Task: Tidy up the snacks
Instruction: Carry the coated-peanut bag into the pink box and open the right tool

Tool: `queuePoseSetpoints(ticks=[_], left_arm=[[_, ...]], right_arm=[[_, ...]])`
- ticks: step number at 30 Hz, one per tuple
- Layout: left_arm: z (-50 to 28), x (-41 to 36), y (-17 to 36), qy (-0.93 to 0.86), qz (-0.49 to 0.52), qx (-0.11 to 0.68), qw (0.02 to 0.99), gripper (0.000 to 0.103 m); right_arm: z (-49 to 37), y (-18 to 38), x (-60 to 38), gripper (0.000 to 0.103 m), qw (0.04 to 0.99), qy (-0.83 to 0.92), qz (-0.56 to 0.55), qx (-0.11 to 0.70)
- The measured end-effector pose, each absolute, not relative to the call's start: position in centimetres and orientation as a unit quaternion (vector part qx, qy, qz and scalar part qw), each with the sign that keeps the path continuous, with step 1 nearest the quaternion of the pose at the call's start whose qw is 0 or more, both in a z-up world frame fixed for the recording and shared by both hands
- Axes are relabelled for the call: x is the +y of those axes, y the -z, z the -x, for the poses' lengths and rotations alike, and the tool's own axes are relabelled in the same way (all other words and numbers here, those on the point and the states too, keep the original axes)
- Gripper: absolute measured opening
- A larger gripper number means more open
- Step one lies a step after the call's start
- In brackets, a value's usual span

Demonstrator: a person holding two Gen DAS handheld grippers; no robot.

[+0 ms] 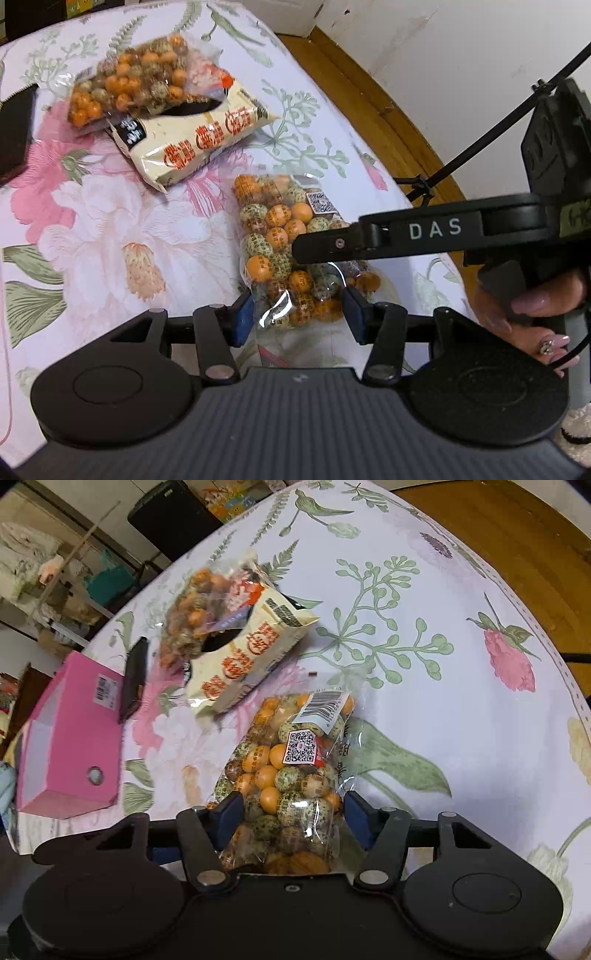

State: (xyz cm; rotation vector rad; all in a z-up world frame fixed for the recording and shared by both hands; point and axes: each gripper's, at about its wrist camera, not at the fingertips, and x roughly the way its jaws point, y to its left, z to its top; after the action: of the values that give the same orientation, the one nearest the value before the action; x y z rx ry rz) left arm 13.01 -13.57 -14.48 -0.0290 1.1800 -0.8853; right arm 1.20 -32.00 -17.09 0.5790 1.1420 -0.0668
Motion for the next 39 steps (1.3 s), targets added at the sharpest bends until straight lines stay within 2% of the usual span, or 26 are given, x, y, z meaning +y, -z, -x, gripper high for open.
queuePoseSetpoints(ticks=[10,21,33,39], left_arm=[[-10.7,-10.0,10.4,0.404,0.011,0.533,0.743,0.050],[-8.7,-4.5,5.1,0.374,-0.004,0.488,0.789,0.050],[-9.4,3.9,0.3,0.297,0.008,0.452,0.841,0.050],[-10.9,6.9,-0.1,0.265,0.004,0.432,0.862,0.050]], right_arm=[[1.1,13.0,-28.8,0.060,0.818,0.004,-0.253,0.516],[0.6,8.2,-23.7,0.060,0.839,-0.050,-0.220,0.495],[-4.5,3.9,-15.4,0.060,0.850,-0.153,-0.155,0.480],[-8.5,3.4,-11.6,0.060,0.855,-0.204,-0.128,0.460]])
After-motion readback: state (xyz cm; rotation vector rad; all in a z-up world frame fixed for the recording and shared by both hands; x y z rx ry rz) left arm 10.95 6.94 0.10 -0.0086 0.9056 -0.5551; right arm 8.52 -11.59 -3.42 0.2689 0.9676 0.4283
